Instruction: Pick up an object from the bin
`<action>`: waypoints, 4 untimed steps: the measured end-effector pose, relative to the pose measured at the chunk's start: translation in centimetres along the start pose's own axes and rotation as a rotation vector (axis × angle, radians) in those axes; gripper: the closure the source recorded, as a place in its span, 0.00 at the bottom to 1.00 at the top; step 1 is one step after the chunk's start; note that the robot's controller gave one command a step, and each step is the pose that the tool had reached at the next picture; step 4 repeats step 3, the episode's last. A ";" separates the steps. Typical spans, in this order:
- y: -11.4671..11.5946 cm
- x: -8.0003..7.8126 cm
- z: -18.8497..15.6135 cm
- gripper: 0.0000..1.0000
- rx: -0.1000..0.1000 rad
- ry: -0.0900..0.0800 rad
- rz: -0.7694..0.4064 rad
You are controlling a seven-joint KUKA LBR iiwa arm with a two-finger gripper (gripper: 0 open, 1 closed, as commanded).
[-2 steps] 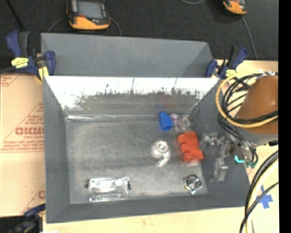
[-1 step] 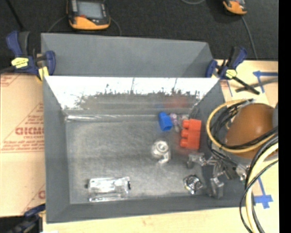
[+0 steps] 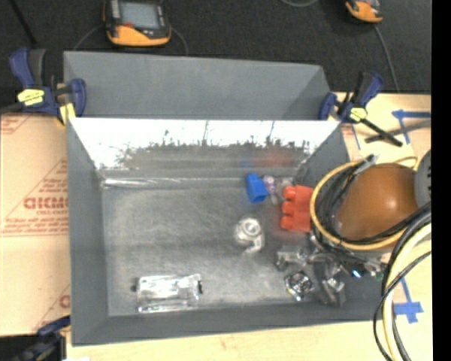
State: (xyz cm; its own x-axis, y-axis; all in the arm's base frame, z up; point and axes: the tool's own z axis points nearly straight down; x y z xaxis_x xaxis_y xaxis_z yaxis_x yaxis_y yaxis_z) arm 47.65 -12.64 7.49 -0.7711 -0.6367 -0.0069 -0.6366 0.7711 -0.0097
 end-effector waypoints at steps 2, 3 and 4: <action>-1.3 -3.1 -12.1 1.00 0.000 -0.001 0.023; -2.8 -1.2 -16.4 1.00 -0.003 0.003 -0.036; -2.8 -1.2 -16.4 1.00 -0.003 0.003 -0.036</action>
Offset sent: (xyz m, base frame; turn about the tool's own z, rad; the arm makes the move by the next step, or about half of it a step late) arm 0.0000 0.0000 0.0000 0.0000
